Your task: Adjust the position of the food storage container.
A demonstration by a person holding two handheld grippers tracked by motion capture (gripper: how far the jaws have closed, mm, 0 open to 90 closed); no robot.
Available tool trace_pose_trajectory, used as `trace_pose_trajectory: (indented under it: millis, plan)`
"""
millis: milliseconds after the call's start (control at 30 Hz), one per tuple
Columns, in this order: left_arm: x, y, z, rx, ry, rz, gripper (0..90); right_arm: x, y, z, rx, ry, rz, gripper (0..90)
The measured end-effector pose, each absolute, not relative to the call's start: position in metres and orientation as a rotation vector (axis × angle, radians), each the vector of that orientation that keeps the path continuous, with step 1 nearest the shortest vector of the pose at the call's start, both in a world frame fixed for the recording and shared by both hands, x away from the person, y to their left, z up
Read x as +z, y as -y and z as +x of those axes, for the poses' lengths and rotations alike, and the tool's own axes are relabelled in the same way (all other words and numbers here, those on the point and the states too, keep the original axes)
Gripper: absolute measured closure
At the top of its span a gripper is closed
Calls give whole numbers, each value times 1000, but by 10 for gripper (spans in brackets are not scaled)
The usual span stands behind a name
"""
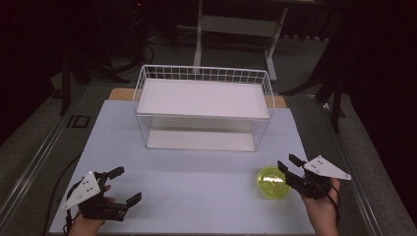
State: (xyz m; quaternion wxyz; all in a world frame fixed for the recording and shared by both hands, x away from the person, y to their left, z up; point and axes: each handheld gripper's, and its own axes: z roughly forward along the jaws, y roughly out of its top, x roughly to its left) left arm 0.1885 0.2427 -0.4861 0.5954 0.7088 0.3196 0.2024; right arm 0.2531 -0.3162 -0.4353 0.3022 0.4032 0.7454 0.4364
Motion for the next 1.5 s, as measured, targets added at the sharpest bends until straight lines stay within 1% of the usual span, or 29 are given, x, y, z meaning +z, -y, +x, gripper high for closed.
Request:
trace_pose_trajectory:
  millis: [300,433,500,733,767,1033,1367,1500]
  plan:
    - [-486,-242,188,467,-736,1647,5,-454,339,255,1077,-1967,1144,693]
    - [-486,-241,188,467,-734,1650,5,-463,347,254,1021,-1972,1166,837]
    - [-486,-241,188,467,-734,1649,5,-468,350,253,1012,-1983,1182,887]
    - [-485,-241,188,467,-732,1651,5,-483,360,248,981,-1993,1258,899]
    - [-485,-241,188,468,-730,1650,6,-494,361,243,956,-2019,1283,900]
    - [-485,-241,188,470,-731,1646,5,-516,358,235,918,-2103,1318,900]
    - [-484,-240,187,473,-728,1651,6,-517,342,234,935,-2187,1273,900]
    - [-484,-239,187,474,-726,1653,5,-518,327,238,954,-2243,1231,900]
